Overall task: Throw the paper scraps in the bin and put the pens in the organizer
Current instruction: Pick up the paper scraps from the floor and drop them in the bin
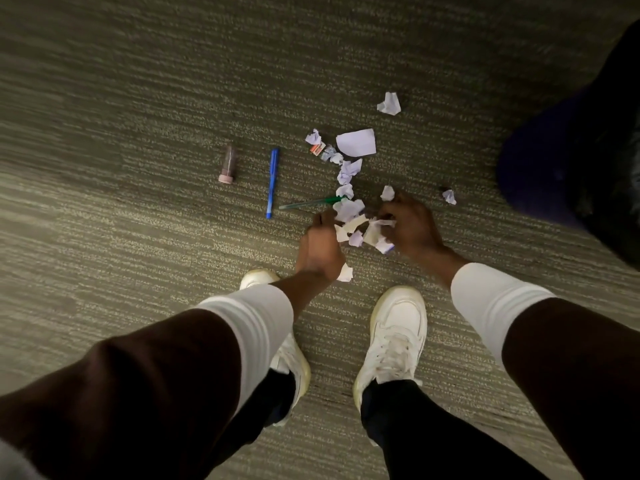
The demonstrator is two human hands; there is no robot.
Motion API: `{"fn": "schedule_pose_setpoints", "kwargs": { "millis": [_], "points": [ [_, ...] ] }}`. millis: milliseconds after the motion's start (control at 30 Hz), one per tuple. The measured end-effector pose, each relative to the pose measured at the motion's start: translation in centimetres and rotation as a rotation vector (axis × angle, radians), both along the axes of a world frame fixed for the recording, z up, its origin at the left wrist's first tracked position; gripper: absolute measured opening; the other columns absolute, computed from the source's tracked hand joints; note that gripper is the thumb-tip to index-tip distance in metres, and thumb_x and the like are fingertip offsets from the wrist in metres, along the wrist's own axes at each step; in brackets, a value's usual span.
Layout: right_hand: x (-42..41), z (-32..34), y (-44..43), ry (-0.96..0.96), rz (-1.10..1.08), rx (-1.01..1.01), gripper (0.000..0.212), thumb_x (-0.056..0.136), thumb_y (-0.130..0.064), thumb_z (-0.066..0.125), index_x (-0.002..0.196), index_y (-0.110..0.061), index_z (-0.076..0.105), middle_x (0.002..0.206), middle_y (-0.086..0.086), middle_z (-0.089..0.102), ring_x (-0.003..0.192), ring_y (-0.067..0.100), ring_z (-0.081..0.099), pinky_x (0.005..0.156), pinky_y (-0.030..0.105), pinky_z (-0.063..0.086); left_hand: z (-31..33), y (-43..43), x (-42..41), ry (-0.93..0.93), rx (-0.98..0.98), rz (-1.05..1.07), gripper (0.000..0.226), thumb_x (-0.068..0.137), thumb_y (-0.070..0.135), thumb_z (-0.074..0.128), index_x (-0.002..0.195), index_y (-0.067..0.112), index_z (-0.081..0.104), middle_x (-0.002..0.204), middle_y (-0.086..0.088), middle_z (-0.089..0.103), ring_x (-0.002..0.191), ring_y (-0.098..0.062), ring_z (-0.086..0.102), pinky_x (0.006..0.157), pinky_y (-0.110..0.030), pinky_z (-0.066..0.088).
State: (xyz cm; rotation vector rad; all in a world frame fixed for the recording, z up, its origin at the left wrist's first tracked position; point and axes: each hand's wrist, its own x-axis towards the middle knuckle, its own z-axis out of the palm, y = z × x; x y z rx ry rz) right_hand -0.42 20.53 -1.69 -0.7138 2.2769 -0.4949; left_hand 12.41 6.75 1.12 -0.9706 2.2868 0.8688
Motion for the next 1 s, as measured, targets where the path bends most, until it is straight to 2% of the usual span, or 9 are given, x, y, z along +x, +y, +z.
{"fn": "schedule_pose_setpoints", "kwargs": {
  "millis": [100,233,333,533,633,700,800,933,1000],
  "points": [
    [-0.1,1.4,0.7,-0.004,-0.088,0.067,0.021,0.081,-0.005,0.081,0.101,-0.010,0.083,0.112,0.016,0.075,0.098,0.033,0.071,0.078,0.022,0.042,2.3,0.2,0.1,0.001,-0.004,-0.007,0.053,0.090,-0.010,0.065,0.138,0.002,0.049,0.132,-0.022,0.060,0.111,-0.041,0.069,0.090,-0.040,0.058],
    [0.2,5.1,2.4,0.018,-0.192,0.033,0.016,0.076,-0.007,0.081,0.092,-0.008,0.083,0.095,0.019,0.075,0.086,0.035,0.070,0.073,0.031,0.043,6.7,0.8,-0.2,0.003,0.007,0.010,0.048,0.090,-0.009,0.063,0.135,-0.001,0.050,0.135,-0.023,0.057,0.114,-0.044,0.065,0.097,-0.049,0.055],
    [0.5,9.3,3.5,0.066,-0.247,0.021,0.014,0.077,-0.009,0.080,0.091,-0.011,0.084,0.095,0.015,0.076,0.083,0.032,0.071,0.074,0.032,0.048,10.3,1.8,-0.7,0.003,0.032,0.019,0.046,0.090,-0.006,0.062,0.134,-0.002,0.049,0.137,-0.023,0.054,0.116,-0.045,0.063,0.099,-0.052,0.052],
    [0.7,19.1,5.8,0.103,-0.430,-0.055,0.017,0.078,-0.007,0.079,0.091,-0.018,0.083,0.093,0.005,0.072,0.078,0.020,0.067,0.072,0.018,0.041,18.3,4.7,-4.1,0.114,0.081,0.210,0.042,0.095,0.004,0.068,0.133,-0.002,0.051,0.135,-0.022,0.060,0.123,-0.041,0.061,0.101,-0.049,0.051],
    [-0.1,24.0,7.6,0.149,-0.532,-0.113,0.022,0.077,-0.003,0.077,0.093,-0.017,0.083,0.092,0.004,0.069,0.075,0.011,0.061,0.070,-0.003,0.034,22.4,6.5,-6.8,0.235,0.107,0.282,0.035,0.093,0.003,0.071,0.123,-0.001,0.054,0.126,-0.020,0.064,0.117,-0.039,0.064,0.096,-0.046,0.053],
    [-1.2,27.0,9.3,0.220,-0.579,-0.138,0.022,0.077,-0.004,0.077,0.094,-0.015,0.084,0.092,0.007,0.070,0.076,0.009,0.058,0.071,-0.005,0.032,24.9,7.8,-8.8,0.302,0.124,0.297,0.034,0.092,0.005,0.072,0.121,0.000,0.054,0.124,-0.019,0.064,0.114,-0.036,0.064,0.094,-0.042,0.052],
    [-3.6,30.5,12.4,0.307,-0.674,-0.134,0.019,0.079,-0.012,0.077,0.097,-0.014,0.083,0.092,0.008,0.071,0.075,0.011,0.059,0.068,0.004,0.037,28.1,10.1,-12.2,0.388,0.130,0.269,0.034,0.091,0.008,0.076,0.118,0.001,0.056,0.123,-0.017,0.063,0.111,-0.032,0.063,0.081,-0.024,0.040],
    [-7.4,32.0,16.4,0.333,-0.898,-0.097,0.019,0.081,-0.027,0.075,0.096,-0.017,0.082,0.091,0.008,0.076,0.073,0.018,0.066,0.067,0.032,0.053,30.6,14.3,-17.1,0.399,0.193,0.216,0.039,0.091,0.011,0.077,0.125,0.003,0.060,0.126,-0.018,0.066,0.116,-0.036,0.064,0.093,-0.041,0.051],
    [-8.8,32.1,17.6,0.316,-0.998,-0.115,0.016,0.079,-0.029,0.076,0.090,-0.019,0.079,0.087,0.007,0.077,0.070,0.016,0.070,0.066,0.037,0.060,31.0,16.4,-19.4,0.373,0.203,0.185,0.045,0.091,0.012,0.076,0.132,0.007,0.059,0.129,-0.018,0.066,0.119,-0.038,0.065,0.098,-0.044,0.054]
  ]
}}
